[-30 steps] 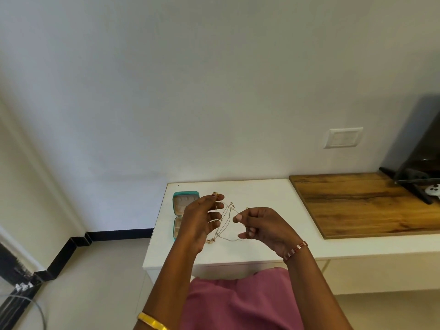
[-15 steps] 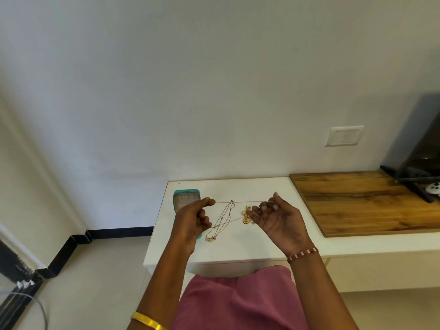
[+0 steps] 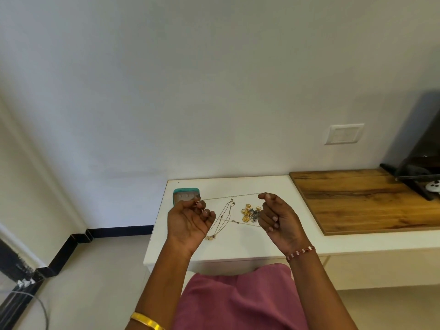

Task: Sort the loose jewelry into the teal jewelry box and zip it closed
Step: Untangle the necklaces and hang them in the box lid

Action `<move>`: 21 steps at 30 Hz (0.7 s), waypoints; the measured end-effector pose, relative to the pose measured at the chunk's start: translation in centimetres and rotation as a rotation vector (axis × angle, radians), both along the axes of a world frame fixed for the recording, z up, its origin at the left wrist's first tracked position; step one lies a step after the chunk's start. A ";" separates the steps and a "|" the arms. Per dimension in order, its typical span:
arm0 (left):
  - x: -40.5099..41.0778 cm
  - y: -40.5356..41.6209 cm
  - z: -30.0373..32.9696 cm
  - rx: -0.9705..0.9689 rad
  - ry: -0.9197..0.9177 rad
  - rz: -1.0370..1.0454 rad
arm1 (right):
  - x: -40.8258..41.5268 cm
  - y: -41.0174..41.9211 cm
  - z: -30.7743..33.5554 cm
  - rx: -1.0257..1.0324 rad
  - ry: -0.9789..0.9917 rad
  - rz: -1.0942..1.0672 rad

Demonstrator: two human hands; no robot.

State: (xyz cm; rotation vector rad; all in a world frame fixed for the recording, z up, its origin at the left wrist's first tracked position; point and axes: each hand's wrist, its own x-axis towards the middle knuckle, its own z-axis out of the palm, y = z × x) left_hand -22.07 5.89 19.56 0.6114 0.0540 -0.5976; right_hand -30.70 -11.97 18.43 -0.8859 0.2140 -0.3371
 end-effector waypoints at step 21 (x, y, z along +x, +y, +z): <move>0.5 0.3 -3.0 1.094 -0.684 -0.310 | -0.1 0.6 0.9 -0.742 0.284 -0.274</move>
